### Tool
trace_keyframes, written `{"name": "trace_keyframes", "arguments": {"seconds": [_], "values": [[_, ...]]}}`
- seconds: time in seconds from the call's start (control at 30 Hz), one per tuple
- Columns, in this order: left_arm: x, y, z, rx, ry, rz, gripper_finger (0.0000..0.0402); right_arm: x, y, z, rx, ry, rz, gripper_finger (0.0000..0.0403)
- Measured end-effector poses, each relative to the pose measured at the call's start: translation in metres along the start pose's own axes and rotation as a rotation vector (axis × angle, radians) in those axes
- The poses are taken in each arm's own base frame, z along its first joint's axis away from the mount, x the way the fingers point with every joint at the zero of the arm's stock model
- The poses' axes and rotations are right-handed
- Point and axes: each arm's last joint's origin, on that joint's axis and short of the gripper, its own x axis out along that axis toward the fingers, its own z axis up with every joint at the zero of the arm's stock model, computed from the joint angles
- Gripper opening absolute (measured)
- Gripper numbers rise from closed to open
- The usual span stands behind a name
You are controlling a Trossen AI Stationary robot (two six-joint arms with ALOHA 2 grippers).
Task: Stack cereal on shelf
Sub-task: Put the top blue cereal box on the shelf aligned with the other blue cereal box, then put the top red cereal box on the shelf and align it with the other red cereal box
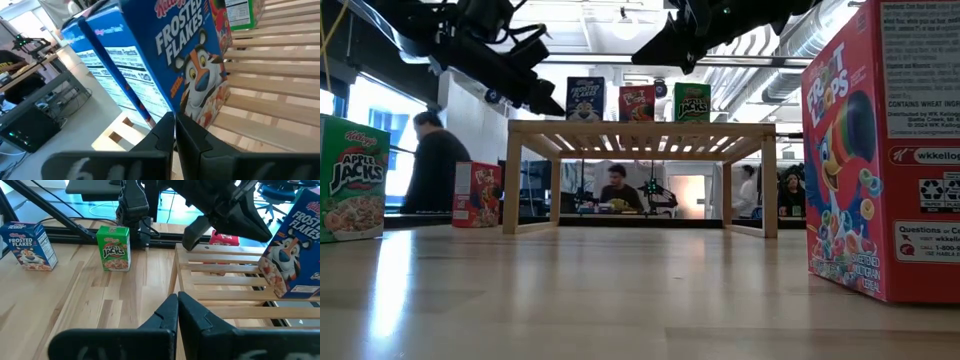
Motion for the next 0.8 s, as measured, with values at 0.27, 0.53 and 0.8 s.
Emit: {"name": "trace_keyframes", "arguments": {"seconds": [0.27,0.53,0.8], "values": [[-0.035,0.022,0.028,-0.079,0.168,-0.055,0.0007,-0.005,0.002,-0.007,-0.029,0.094,0.019,0.0],[-0.071,0.054,0.053,-0.198,0.482,0.001,0.0001,-0.001,0.009,-0.031,-0.037,0.037,0.075,0.0],[-0.058,0.075,0.033,-0.28,0.713,0.033,0.0052,-0.002,0.02,-0.035,-0.066,0.003,0.123,0.0]]}}
